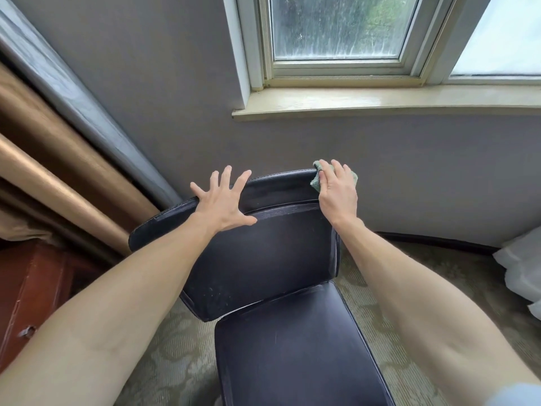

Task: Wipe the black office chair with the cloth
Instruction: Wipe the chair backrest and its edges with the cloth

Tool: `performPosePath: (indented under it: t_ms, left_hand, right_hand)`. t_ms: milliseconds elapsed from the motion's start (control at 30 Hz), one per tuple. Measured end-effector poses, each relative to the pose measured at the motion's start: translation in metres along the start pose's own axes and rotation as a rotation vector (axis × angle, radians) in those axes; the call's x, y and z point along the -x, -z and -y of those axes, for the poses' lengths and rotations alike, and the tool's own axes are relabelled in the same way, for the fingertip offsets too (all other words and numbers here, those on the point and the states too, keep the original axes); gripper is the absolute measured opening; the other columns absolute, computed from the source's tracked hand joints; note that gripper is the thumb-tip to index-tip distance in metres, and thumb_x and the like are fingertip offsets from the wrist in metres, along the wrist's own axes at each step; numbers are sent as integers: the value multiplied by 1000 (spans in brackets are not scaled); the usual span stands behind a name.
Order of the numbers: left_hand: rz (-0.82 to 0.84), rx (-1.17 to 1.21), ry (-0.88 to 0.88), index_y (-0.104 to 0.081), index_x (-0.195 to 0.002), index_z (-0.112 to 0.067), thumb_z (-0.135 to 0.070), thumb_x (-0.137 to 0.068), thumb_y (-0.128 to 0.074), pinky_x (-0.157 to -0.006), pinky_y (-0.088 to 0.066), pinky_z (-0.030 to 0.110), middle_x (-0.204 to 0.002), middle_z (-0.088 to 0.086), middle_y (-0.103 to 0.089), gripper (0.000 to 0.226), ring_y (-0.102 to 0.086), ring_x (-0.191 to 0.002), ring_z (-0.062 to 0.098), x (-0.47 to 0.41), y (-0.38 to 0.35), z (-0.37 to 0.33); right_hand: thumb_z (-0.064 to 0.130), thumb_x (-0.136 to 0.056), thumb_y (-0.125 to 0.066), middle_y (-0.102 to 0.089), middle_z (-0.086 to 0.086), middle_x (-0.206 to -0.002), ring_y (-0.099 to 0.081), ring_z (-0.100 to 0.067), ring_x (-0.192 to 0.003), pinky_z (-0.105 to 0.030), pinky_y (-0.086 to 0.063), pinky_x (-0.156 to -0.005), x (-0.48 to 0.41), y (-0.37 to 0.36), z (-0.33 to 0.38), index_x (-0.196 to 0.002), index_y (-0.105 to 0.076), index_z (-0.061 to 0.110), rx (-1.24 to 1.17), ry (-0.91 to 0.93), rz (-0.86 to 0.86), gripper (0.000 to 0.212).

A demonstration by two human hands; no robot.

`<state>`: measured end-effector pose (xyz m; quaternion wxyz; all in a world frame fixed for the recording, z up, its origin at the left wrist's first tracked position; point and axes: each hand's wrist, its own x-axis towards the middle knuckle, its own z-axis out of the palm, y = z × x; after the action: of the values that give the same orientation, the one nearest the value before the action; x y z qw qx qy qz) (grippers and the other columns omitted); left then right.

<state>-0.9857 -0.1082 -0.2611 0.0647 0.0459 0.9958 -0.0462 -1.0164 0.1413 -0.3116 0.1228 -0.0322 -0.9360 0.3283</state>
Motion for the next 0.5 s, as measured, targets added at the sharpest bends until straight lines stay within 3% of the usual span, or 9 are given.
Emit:
performPosePath:
  t_ms: [100, 200, 333, 500]
  left_hand:
    - [-13, -1, -3, 5, -151, -40, -71, -69, -64, -102, -12, 77, -161, 9, 3, 112, -2, -146, 35, -3, -1, 3]
    - [-24, -4, -8, 5, -151, -39, -73, -68, -63, -102, -11, 76, -160, 10, 3, 112, -2, -145, 35, -5, -3, 3]
    - [-41, -6, -13, 4, -151, -38, -73, -68, -63, -102, -11, 76, -160, 9, 3, 112, -2, -145, 35, -4, -4, 1]
    - [-32, -6, -17, 3, -152, -37, -73, -67, -64, -101, -16, 76, -160, 9, 2, 114, -5, -144, 35, 2, -3, -2]
  right_hand:
    - [30, -105, -31, -43, -3, -146, -24, -33, -141, -45, -29, -111, -2, -8, 5, -138, -48, 25, 89, 82, -30, 38]
    - [30, -103, -30, -55, -5, -132, -37, -38, -131, -47, -29, -109, -3, -15, 19, -129, -56, 19, 141, 215, -62, 39]
    - [30, -100, -35, -65, -1, -110, -53, -33, -110, -45, -31, -107, 9, -41, 61, -116, -64, 17, 168, 337, -137, 36]
    - [31, -100, -38, -64, 1, -107, -56, -28, -102, -41, -31, -107, 16, -42, 58, -118, -62, 19, 244, 436, -176, 32]
